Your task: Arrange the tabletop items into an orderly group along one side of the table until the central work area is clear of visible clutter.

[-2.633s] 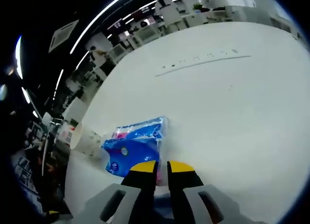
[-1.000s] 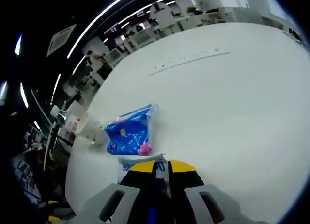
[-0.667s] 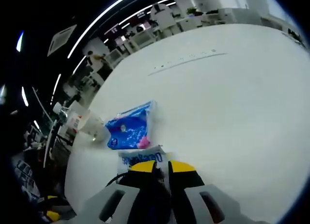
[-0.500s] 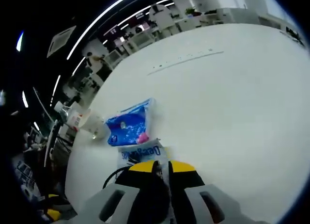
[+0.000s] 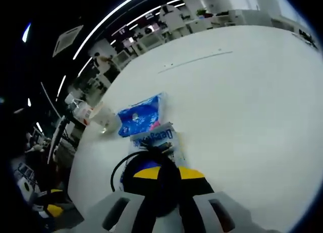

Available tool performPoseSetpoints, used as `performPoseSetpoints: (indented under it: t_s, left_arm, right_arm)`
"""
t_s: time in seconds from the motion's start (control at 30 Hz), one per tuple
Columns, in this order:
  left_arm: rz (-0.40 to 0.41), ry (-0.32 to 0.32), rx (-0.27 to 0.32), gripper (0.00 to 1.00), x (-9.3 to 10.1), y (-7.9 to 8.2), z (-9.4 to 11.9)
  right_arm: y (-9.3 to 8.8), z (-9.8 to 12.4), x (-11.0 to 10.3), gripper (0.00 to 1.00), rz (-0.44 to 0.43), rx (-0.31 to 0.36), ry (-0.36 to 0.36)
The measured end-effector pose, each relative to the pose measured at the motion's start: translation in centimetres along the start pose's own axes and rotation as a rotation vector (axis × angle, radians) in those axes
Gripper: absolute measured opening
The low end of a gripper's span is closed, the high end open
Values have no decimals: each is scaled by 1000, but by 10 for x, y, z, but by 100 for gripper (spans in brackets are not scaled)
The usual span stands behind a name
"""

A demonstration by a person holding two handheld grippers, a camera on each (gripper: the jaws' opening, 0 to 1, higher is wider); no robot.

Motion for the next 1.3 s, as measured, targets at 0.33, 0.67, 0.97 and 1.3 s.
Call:
performPoseSetpoints:
  t_s: [0.33,0.67,0.97,1.3]
  left_arm:
    - [-29,-33,-10,49,7,2,-7]
    - [-49,-54,-16,49,14,5,-12]
    - [-57,-54,-19,48,16,5,-9]
    - [-56,-44,-14,48,15,4,-8]
  right_arm:
    - [-23,17,-6,13,27,-9,14]
    - [-28,23,-4,14,13,-1,0]
    - [-35,27,-8,15,5,-11,1]
    - [-44,25,-6,19,-1,-39,-20]
Point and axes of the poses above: the point that each gripper's makers call its tool centre point, and the gripper's own axes: z roughly backward along the fingers, x roughly to its right, y roughly out of its top, the point moved 10 cm from there along z, roughly backward along the fingers, and after that the axes turned 1 degree about x, right-handed, at the moved point
